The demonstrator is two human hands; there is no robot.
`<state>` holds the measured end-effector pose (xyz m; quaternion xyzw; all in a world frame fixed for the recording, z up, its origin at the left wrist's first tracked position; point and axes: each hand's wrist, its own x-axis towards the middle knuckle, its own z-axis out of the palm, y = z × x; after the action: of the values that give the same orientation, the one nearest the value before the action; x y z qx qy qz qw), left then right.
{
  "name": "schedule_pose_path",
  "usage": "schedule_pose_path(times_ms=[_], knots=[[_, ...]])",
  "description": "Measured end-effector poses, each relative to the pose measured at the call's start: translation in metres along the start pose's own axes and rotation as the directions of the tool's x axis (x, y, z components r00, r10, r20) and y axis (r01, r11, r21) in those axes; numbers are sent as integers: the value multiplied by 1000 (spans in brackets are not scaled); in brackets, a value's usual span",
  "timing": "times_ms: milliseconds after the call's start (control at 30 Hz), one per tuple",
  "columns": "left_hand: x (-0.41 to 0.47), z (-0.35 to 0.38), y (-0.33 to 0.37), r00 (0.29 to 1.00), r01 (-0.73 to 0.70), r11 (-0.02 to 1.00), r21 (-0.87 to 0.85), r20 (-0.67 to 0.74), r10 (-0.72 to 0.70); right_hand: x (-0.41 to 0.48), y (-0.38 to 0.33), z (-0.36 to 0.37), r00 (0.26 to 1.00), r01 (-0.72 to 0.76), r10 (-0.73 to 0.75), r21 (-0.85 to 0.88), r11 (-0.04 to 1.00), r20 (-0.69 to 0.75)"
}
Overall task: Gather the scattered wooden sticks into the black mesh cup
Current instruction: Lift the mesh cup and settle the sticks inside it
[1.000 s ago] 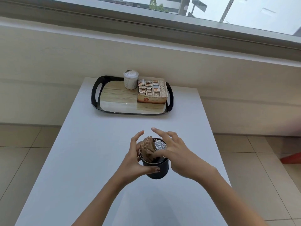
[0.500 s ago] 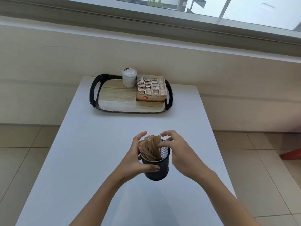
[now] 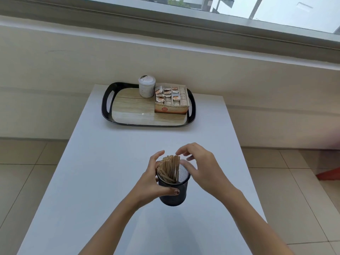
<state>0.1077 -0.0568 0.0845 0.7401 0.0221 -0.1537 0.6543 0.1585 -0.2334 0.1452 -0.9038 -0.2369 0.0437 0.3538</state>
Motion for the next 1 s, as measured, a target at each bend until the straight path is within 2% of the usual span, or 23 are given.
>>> schedule_pose_path(times_ms=[67, 167, 367, 433, 567, 733, 1000], knots=[[0, 1, -2, 1000, 1, 1000, 4, 11, -1, 3, -2, 2, 996, 25, -16, -97, 995, 90], [0, 3, -4, 1000, -3, 1000, -2, 26, 4, 8, -7, 8, 987, 89, -50, -262, 961, 151], [-1, 10, -3, 999, 7, 1000, 17, 52, -8, 15, -9, 25, 973, 163, -81, -403, 901, 214], [-2, 12, -3, 998, 7, 1000, 17, 63, -8, 16, -8, 26, 976, 147, -72, -378, 914, 205], [-6, 11, -5, 998, 8, 1000, 17, 63, -9, 17, -5, 17, 972, 61, -15, -192, 980, 234], [-8, 10, -7, 998, -9, 1000, 17, 59, 8, 16, 3, 11, 970, 17, -15, -6, 1000, 242], [-7, 9, -8, 999, 13, 1000, 3, 42, -13, 7, 12, 11, 979, -21, 0, 99, 995, 204]])
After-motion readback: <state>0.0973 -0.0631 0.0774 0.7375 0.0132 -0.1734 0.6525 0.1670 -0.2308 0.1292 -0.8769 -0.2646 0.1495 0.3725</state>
